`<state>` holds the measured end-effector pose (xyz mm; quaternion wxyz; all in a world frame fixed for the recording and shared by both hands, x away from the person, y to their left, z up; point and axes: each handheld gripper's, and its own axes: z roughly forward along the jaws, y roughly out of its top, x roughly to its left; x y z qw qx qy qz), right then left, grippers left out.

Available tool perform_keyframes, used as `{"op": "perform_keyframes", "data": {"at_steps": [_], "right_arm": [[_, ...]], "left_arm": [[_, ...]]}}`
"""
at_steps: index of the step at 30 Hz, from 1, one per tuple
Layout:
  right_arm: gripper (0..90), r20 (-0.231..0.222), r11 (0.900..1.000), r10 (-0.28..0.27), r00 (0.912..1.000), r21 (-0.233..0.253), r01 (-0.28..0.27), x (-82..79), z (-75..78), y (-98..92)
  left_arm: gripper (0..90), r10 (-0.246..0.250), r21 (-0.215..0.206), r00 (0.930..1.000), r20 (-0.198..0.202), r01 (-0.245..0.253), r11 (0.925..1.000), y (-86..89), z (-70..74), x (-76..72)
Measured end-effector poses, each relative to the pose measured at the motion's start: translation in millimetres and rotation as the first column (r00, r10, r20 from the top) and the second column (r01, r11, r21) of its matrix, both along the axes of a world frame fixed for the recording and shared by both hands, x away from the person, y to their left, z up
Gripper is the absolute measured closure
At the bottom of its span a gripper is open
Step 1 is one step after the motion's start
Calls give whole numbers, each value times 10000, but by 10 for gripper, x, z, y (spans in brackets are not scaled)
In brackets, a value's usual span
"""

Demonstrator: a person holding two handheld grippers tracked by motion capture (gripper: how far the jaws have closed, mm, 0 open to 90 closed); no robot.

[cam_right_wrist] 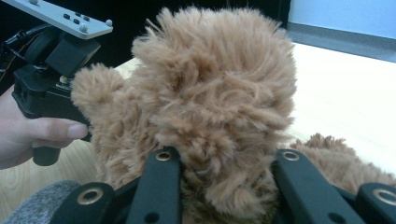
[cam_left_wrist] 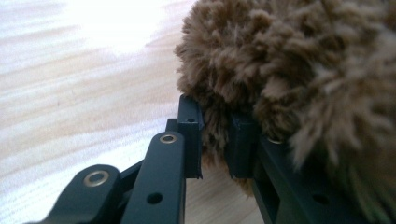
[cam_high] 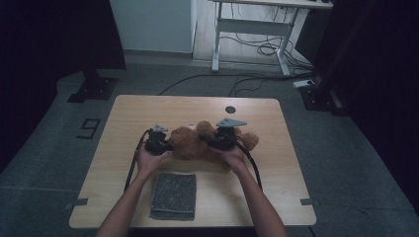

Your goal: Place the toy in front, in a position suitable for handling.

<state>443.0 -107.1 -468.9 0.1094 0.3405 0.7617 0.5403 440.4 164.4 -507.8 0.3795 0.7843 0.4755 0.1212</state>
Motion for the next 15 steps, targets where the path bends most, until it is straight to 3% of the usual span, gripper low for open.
{"op": "perform_keyframes", "data": {"at_steps": [3, 8, 9, 10, 11, 12, 13, 14, 15], "right_arm": [[704, -170, 9999, -77, 9998, 150, 80, -18, -68, -30], [680, -294, 9992, -159, 9994, 364, 170, -63, -117, -68], [670, -296, 9994, -200, 9994, 289, 209, -76, -122, -55], [670, -296, 9994, -200, 9994, 289, 209, -76, -122, -55], [661, -257, 9997, -183, 9995, 130, 186, -108, -133, -29], [661, -257, 9997, -183, 9995, 130, 186, -108, -133, -29], [656, -248, 9999, -168, 9996, 33, 169, -134, -142, -9], [656, -248, 9999, -168, 9996, 33, 169, -134, -142, -9], [649, -299, 9998, -222, 9993, -1, 222, -149, -143, 4]], "left_arm": [[733, 287, 320, 9994, 190, -293, 9991, 79, 7, -67], [652, 285, -540, 9992, 270, -270, 9982, 317, 177, -234], [647, 197, -638, 9985, 516, -164, 9978, 345, 245, -316], [645, 197, -638, 9985, 516, -164, 9978, 345, 245, -316], [635, 109, -724, 9961, 876, -46, 9974, 346, 323, -430], [623, 109, -724, 9961, 876, -46, 9974, 346, 323, -430], [609, -133, -776, 9933, 1146, 223, 9967, 315, 392, -528], [599, -133, -776, 9933, 1146, 223, 9967, 315, 392, -528], [578, -312, -726, 9897, 1400, 417, 9965, 255, 447, -589]]}}
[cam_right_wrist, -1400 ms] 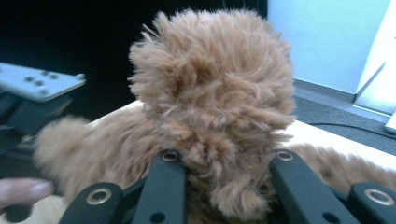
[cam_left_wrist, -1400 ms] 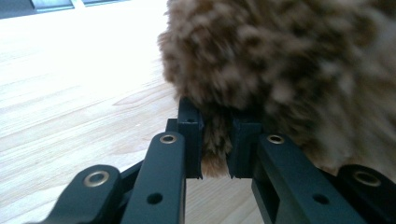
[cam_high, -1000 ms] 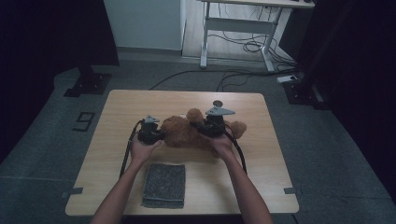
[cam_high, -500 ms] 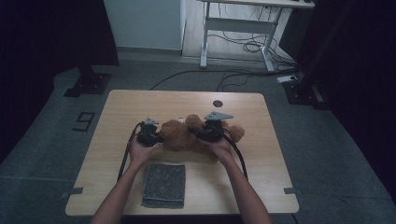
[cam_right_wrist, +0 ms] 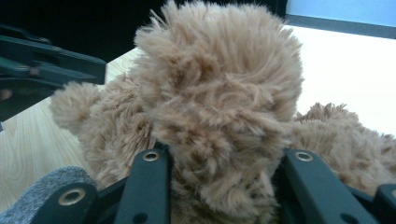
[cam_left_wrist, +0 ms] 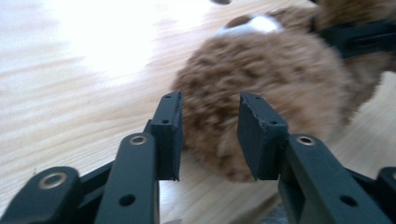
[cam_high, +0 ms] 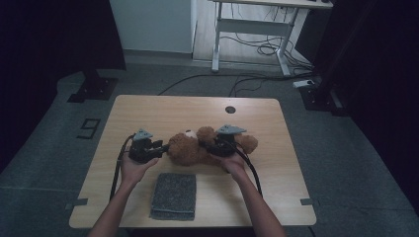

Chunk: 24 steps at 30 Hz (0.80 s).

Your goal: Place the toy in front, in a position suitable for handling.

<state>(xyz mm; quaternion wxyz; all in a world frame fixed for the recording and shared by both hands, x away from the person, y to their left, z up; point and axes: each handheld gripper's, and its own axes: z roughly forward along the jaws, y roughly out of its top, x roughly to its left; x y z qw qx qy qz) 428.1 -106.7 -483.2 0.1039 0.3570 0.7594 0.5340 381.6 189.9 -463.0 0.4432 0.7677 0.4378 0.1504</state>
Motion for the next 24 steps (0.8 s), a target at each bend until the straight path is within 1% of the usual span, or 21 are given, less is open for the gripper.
{"op": "perform_keyframes", "data": {"at_steps": [1, 2, 3, 4, 6, 7, 8, 9, 10, 11, 12, 13, 14, 15, 16, 18, 20, 21, 22, 24], "right_arm": [[645, -19, 10000, -14, 10000, 7, 14, -5, 1, 4], [639, -27, 10000, -29, 10000, -9, 29, -14, 1, 7], [639, -27, 10000, -29, 10000, -9, 29, -14, 1, 7], [622, 50, 10000, -16, 10000, -54, 16, -44, -3, 12], [601, 173, 9999, -12, 9998, -115, 14, -70, -12, 12], [601, 173, 9999, -12, 9998, -115, 14, -70, -12, 12], [591, 128, 10000, -8, 9999, -68, 8, -84, -16, 12], [565, 67, 10000, 4, 10000, -18, -4, -97, -23, 1], [536, -30, 10000, 56, 10000, 33, -56, -104, -20, -6], [536, -30, 10000, 56, 10000, 33, -56, -104, -20, -6], [480, -84, 10000, 30, 10000, 49, -29, -131, 1, -35], [453, -50, 10000, 0, 10000, 15, 0, -154, 24, -70], [425, 66, 10000, -91, 9999, -11, 91, -183, 53, -124], [425, 66, 10000, -91, 9999, -11, 91, -183, 53, -124], [365, 313, 9984, -556, 9980, 79, 554, -257, 118, -295], [298, 574, 9942, -1077, 9925, 17, 1078, -313, 148, -448], [277, 676, 9878, -1555, 9855, 35, 1556, -370, 151, -625], [277, 676, 9878, -1555, 9855, 35, 1556, -370, 151, -625], [256, 712, 9771, -2127, 9745, 206, 2118, -422, 133, -814], [257, 635, 9695, -2433, 9679, 478, 2405, -455, 110, -957]], "left_arm": [[557, 0, 0, 10000, 0, 0, 10000, 0, 0, 0], [537, -277, 19, 9995, 143, 277, 9996, -72, 49, -18], [510, -277, 19, 9995, 143, 277, 9996, -72, 49, -18], [476, -457, 130, 9987, 237, 454, 9989, -154, 85, -7], [436, -650, 174, 9979, 55, 649, 9977, -240, 82, 33], [420, -650, 174, 9979, 55, 649, 9977, -240, 82, 33], [420, -722, 258, 9973, -101, 724, 9970, -299, 56, 61], [412, -746, 384, 9968, -303, 757, 9964, -371, -3, 96], [415, -683, 430, 9970, -361, 698, 9966, -400, -39, 110], [424, -683, 430, 9970, -361, 698, 9966, -400, -39, 110], [431, -474, 230, 9984, -313, 481, 9986, -414, -83, 117], [437, -474, 230, 9984, -313, 481, 9986, -414, -83, 117], [443, -353, 92, 9991, -251, 356, 9993, -409, -107, 118], [448, -353, 92, 9991, -251, 356, 9993, -409, -107, 118], [451, -304, 18, 9992, -265, 304, 9995, -401, -131, 121], [452, -287, -112, 9991, -321, 284, 9995, -390, -142, 118], [452, -251, -98, 9991, -345, 247, 9996, -390, -154, 108], [453, -251, -98, 9991, -345, 247, 9996, -390, -154, 108], [453, -222, -118, 9990, -378, 218, 9997, -387, -168, 95], [454, -229, -130, 9990, -382, 224, 9997, -384, -183, 80]]}}
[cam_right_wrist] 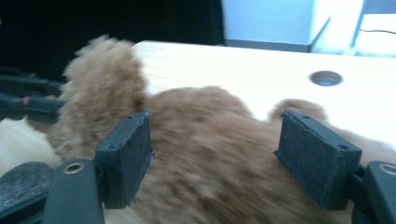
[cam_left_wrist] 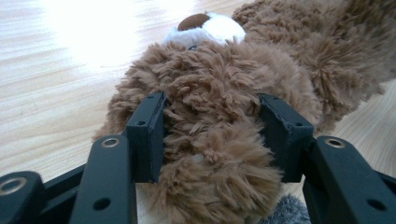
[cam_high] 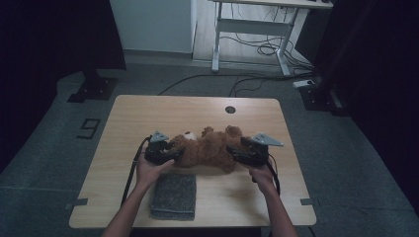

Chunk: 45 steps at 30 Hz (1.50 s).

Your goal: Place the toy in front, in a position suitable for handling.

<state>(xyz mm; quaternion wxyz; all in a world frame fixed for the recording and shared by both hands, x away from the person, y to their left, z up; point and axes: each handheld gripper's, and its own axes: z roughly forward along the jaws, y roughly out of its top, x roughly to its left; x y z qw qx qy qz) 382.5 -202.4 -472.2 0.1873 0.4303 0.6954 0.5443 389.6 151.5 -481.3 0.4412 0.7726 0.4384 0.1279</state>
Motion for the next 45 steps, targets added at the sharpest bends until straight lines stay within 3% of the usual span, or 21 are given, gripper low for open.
{"op": "perform_keyframes", "data": {"at_steps": [6, 11, 14, 16, 18, 21, 27, 33, 39, 45], "right_arm": [[239, -158, 9951, -934, 9955, 319, 939, -20, -131, -321], [223, -431, 9898, -1417, 9890, 97, 1422, 30, -249, -393], [271, -677, 9912, -1220, 9902, 433, 1250, 59, -321, -428], [476, -514, 9919, -894, 9947, 855, 936, 49, -350, -442], [529, -435, 9931, -833, 9956, 792, 865, 50, -360, -427], [587, -695, 9943, -707, 9951, 752, 759, 53, -377, -435], [624, -685, 9949, -531, 9962, 823, 587, -3, -366, -465], [635, -627, 9974, -316, 9975, 620, 354, -5, -360, -486], [635, -637, 9988, -103, 9979, 479, 133, -32, -355, -508], [632, -802, 9969, 84, 9967, 786, -20, -61, -391, -548]], "left_arm": [[453, 11, 38, 10000, 95, -11, 10000, 6, -31, -14], [452, 77, -15, 10000, -46, -77, 10000, 26, -43, 42], [448, -32, -22, 9999, -101, 32, 10000, 43, -42, 67], [443, 19, 62, 10000, 30, -19, 10000, 41, -35, 44], [443, 74, 199, 9997, 226, -79, 9998, 28, -21, -6], [440, 204, 206, 9991, 375, -212, 9996, 30, 22, -90], [396, 254, 505, 9970, 727, -291, 9983, 51, 73, -317], [369, 142, -5, 9955, 941, -143, 9999, 175, 124, -480], [316, -92, -215, 9967, 804, 109, 9997, 243, 76, -645], [321, -221, -382, 9980, 594, 244, 9990, 299, -36, -756]]}}
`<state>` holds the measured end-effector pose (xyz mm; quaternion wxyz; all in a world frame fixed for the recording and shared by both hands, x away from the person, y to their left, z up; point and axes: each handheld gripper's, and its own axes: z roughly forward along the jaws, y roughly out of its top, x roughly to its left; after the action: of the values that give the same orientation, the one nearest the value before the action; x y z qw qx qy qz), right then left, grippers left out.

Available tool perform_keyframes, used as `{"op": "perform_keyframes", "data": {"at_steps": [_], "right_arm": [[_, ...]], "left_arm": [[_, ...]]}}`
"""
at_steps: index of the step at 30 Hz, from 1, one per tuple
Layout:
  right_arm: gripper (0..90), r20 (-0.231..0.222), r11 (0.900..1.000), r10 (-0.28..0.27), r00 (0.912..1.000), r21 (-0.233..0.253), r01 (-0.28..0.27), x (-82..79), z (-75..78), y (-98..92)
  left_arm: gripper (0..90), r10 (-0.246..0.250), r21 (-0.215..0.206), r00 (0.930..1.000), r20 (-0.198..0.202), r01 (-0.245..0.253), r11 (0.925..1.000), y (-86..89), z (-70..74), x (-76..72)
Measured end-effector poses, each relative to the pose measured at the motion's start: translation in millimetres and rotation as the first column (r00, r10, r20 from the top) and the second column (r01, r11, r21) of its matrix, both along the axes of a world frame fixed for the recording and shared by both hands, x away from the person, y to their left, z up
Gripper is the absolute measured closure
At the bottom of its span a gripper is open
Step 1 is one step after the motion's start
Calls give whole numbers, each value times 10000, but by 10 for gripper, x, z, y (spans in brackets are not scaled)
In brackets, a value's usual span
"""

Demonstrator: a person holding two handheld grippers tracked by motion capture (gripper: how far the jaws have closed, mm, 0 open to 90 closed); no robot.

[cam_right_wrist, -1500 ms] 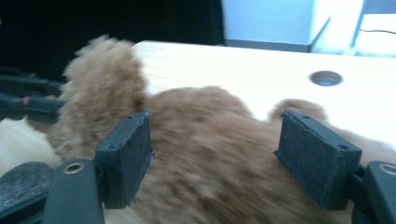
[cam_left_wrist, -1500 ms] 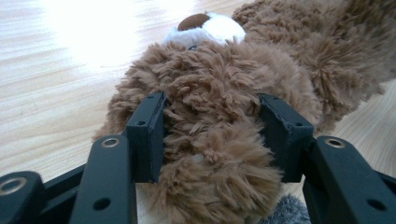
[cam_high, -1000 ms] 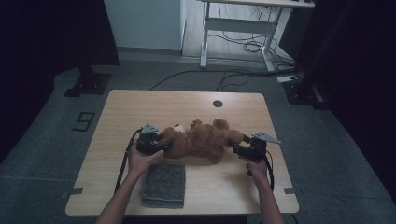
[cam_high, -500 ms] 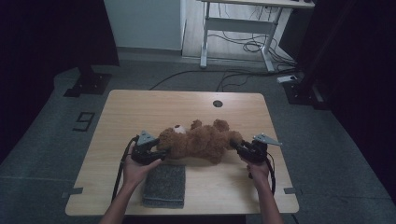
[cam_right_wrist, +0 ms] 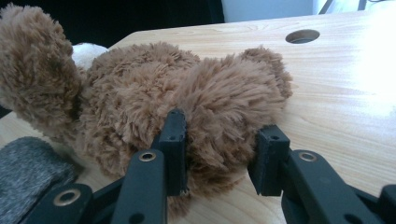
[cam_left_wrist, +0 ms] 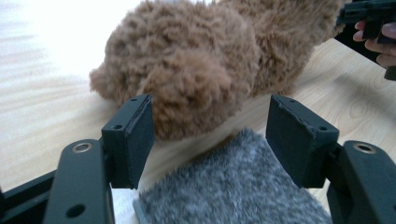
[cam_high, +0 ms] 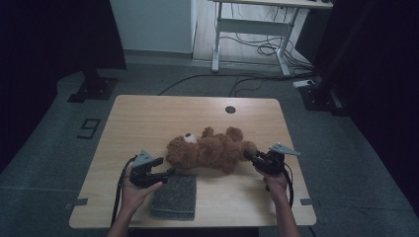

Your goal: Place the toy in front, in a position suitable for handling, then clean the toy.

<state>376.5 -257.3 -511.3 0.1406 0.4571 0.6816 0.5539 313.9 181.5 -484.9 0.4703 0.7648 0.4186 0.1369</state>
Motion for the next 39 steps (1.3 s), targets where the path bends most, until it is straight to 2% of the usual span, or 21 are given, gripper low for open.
{"op": "perform_keyframes", "data": {"at_steps": [2, 4, 8, 11, 14, 18, 19, 20, 21, 25, 28, 29, 30, 31, 36, 37, 39], "right_arm": [[632, 4, 10000, 53, 10000, 23, -53, -12, -5, -11], [630, 79, 10000, 67, 9999, -34, -67, -35, -8, -10], [628, 312, 9997, 35, 9995, -222, -28, -73, -17, 3], [628, 328, 9996, 108, 9994, -278, -99, -71, -13, -10], [628, 303, 9997, 98, 9995, -224, -92, -63, -17, -12], [624, 303, 9997, 95, 9995, -206, -89, -55, -28, -13], [622, 291, 9998, 94, 9995, -195, -88, -54, -30, -12], [622, 291, 9998, 94, 9995, -195, -88, -54, -30, -12], [619, 287, 9998, 91, 9995, -184, -85, -56, -32, -13], [617, 295, 9998, 114, 9995, -149, -109, -59, -37, -16], [618, 282, 9998, 111, 9995, -141, -107, -60, -40, -16], [617, 283, 9998, 110, 9995, -144, -106, -60, -40, -15], [617, 283, 9998, 110, 9995, -144, -106, -60, -40, -15], [614, 277, 9999, 105, 9996, -123, -101, -59, -43, -16], [609, 236, 9999, 107, 9997, -84, -105, -63, -46, -18], [608, 205, 9999, 118, 9997, -75, -117, -66, -47, -22], [605, 199, 9999, 110, 9997, -56, -109, -68, -49, -23]], "left_arm": [[308, -126, 275, 9999, 38, 125, 9995, 1, -10, -42], [329, -86, 200, 9997, 240, 81, 9998, 15, -20, -116], [319, -179, 544, 9997, 136, 171, 9984, 17, -87, -199], [304, -150, 772, 9999, -71, 155, 9969, 11, -160, -228], [300, -54, 1092, 10000, -37, 58, 9940, -8, -197, -260], [293, -96, 1171, 9999, -71, 103, 9931, -55, -207, -277], [291, -301, 1233, 9994, -149, 317, 9919, -122, -218, -292], [289, -301, 1233, 9994, -149, 317, 9919, -122, -218, -292], [298, -559, 1500, 9982, -224, 587, 9869, -209, -241, -308], [288, -925, 1870, 9951, -359, 976, 9775, -357, -305, -331], [249, -1055, 1933, 9931, -511, 1135, 9746, -408, -344, -334], [223, -1223, 2043, 9889, -841, 1373, 9692, -456, -381, -329], [171, -1223, 2043, 9889, -841, 1373, 9692, -456, -381, -329], [145, -1253, 2260, 9875, -961, 1442, 9634, -501, -417, -327], [125, -1080, 2425, 9887, -1041, 1305, 9613, -534, -507, -308], [122, -1021, 2754, 9890, -1075, 1283, 9527, -554, -572, -298], [115, -1015, 2922, 9897, -1009, 1270, 9479, -566, -593, -297]]}}
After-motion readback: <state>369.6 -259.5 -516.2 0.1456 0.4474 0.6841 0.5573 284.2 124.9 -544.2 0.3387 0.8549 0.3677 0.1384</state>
